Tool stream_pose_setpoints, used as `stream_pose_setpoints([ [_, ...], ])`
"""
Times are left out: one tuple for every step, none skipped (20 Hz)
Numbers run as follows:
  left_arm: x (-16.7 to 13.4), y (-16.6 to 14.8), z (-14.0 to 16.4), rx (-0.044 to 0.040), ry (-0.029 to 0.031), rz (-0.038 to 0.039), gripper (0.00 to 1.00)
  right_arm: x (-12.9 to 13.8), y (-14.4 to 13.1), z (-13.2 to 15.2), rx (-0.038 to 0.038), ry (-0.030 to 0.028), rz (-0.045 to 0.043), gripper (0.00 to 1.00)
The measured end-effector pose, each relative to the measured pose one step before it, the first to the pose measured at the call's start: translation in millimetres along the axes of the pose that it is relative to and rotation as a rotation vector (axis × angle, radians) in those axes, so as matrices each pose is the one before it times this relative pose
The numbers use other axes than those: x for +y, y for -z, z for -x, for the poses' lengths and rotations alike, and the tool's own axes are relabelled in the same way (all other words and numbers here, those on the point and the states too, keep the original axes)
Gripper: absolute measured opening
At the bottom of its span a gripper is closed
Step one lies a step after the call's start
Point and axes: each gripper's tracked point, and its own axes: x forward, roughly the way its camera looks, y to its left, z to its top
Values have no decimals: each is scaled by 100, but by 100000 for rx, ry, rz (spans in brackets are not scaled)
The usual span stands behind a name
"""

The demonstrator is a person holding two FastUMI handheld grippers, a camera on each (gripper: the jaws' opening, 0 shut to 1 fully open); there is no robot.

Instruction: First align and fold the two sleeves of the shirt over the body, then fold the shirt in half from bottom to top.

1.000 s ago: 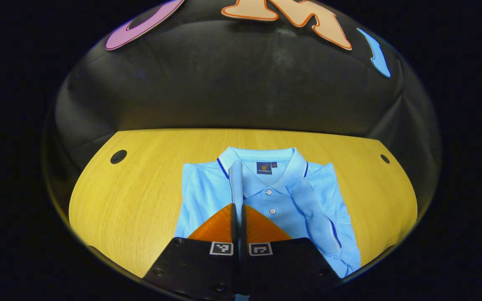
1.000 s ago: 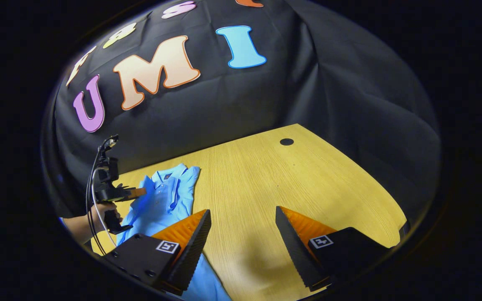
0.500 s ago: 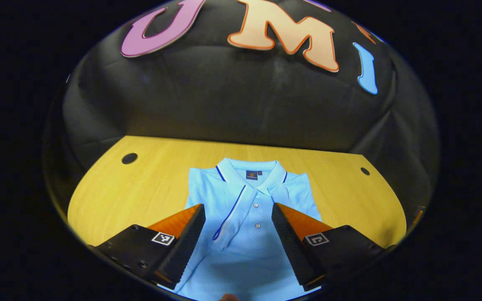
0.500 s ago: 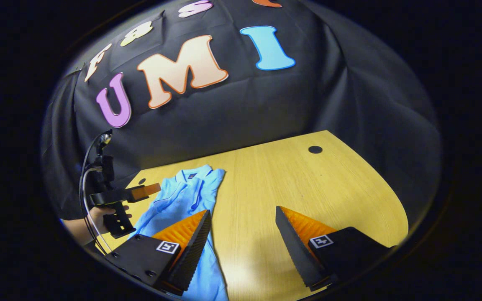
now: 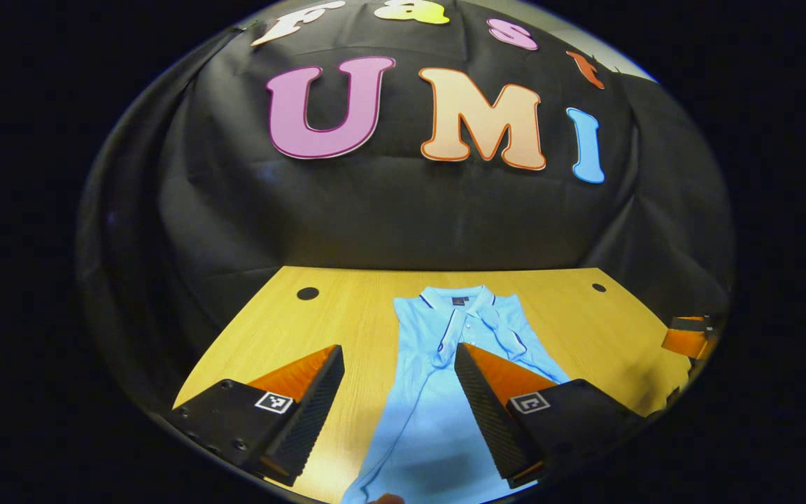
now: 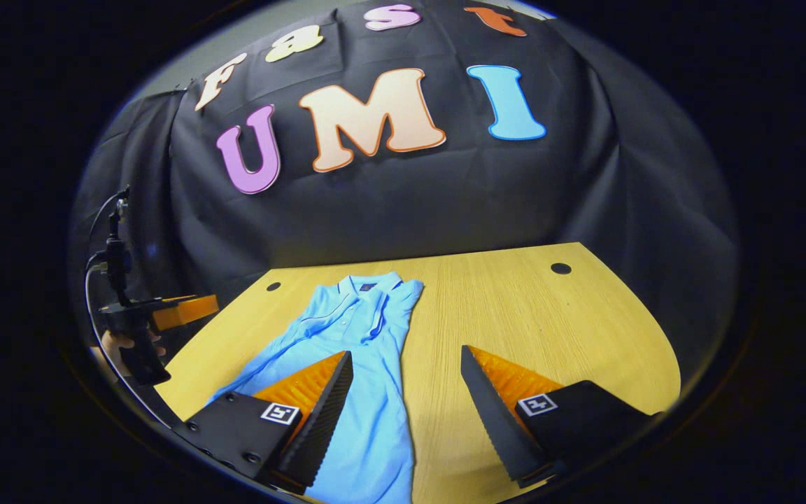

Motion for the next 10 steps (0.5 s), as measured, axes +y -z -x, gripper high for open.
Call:
stream_pose_setpoints([
  [425,1229,1396,1664,894,-288,96,1130,626,941,396,-962,200,98],
  [326,993,1289,938,1421,-596,96,969,613,748,361,-840,1205,98],
  [97,1054,1076,1281,1485,-1017,96,532,814,829,810,563,2194,98],
  [113,1011,1193,1383,1342,-921,96,436,718,812,561,640,1961,98],
  [83,1147,1119,1087,1080,-914,96,779,739,717,601,-102,1184,98],
  [-114,934,934,1224,1413,-728,96,627,856,596,1128,-239,916,98],
  [-83,1246,796,1486,682,-526,96,534,947,588,1174,270,816,98],
  [-261,1270,796,1768,1157,-793,96,416,892,498,1294,220,555,98],
  [-205,981,546,1177,646,-836,96,403,961,368,1016,-79,132,98],
  [-206,1084,413,1156,473,-1179,96,414,1041,286,1481,101,98,93],
])
